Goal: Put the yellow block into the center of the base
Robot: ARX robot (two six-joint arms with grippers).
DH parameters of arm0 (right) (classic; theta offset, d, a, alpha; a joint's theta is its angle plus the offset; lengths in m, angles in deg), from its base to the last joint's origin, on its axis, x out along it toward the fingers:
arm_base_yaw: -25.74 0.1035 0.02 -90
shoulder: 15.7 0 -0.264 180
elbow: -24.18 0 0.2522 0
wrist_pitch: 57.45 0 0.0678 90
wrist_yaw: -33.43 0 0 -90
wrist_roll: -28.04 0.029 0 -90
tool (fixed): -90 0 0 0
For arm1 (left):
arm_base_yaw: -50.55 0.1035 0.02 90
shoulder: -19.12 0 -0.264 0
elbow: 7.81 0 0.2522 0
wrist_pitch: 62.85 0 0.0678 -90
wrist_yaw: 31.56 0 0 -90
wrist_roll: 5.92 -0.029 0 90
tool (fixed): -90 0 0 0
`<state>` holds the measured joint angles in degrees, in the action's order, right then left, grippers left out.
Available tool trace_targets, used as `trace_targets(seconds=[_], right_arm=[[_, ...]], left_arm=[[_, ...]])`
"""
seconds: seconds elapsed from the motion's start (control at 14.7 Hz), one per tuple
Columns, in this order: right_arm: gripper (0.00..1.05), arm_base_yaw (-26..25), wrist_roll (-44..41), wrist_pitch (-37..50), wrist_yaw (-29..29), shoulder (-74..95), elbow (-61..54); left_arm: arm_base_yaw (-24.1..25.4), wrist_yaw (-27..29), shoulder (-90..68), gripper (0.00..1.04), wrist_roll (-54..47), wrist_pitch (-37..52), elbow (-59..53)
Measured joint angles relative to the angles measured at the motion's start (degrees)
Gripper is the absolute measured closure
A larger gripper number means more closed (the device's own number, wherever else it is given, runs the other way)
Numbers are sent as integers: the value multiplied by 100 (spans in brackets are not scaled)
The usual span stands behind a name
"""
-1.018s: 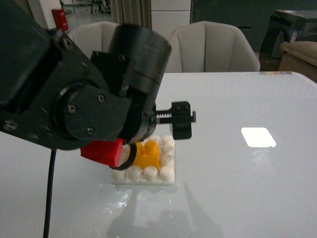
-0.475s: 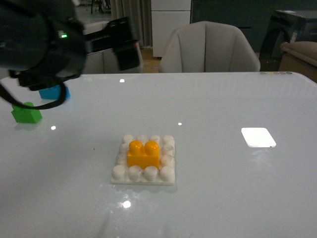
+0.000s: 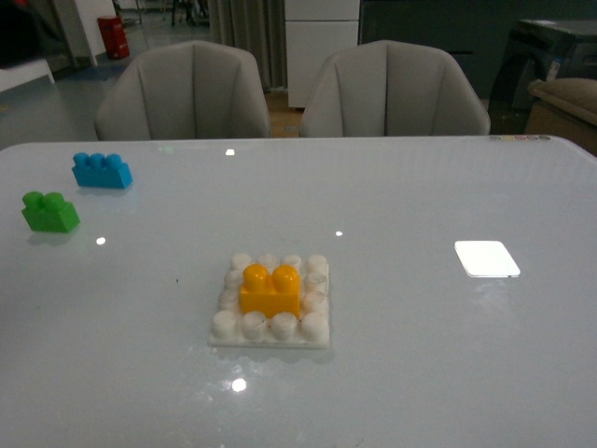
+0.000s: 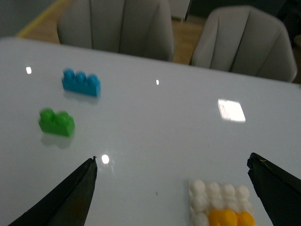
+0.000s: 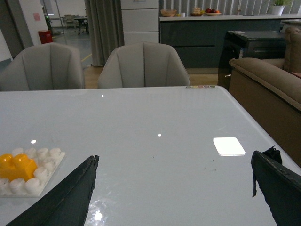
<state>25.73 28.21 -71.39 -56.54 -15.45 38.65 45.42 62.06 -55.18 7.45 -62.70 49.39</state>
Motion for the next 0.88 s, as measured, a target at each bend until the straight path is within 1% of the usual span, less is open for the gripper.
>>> trace_targets(seconds=[0.07, 0.14, 0.2, 0.27, 0.34, 0.48, 0.54, 0.61, 0.88], right_arm=[[6, 0, 0, 0, 0, 0, 2], [6, 0, 0, 0, 0, 0, 2], [6, 0, 0, 0, 0, 0, 2], [6, 0, 0, 0, 0, 0, 2], [6, 0, 0, 0, 0, 0, 2], [6, 0, 0, 0, 0, 0, 0], [6, 0, 0, 0, 0, 0, 0], [6, 0, 0, 2, 0, 0, 0], [6, 0, 0, 0, 0, 0, 2]], left_arm=[[114, 17, 348, 16, -409, 1137, -566], [332, -195, 831, 27, -782, 1788, -1185], [496, -323, 1552, 39, -1014, 1727, -1823], [549, -306, 2225, 50, -1108, 1434, -2271], [522, -341, 2756, 61, -1189, 1440, -2643], [503, -358, 3237, 87, -1235, 1526, -2990], [501, -361, 3373, 98, -1235, 1488, -3178], [503, -356, 3532, 103, -1250, 1440, -3368], [507, -358, 4214, 103, -1250, 1217, -3755]])
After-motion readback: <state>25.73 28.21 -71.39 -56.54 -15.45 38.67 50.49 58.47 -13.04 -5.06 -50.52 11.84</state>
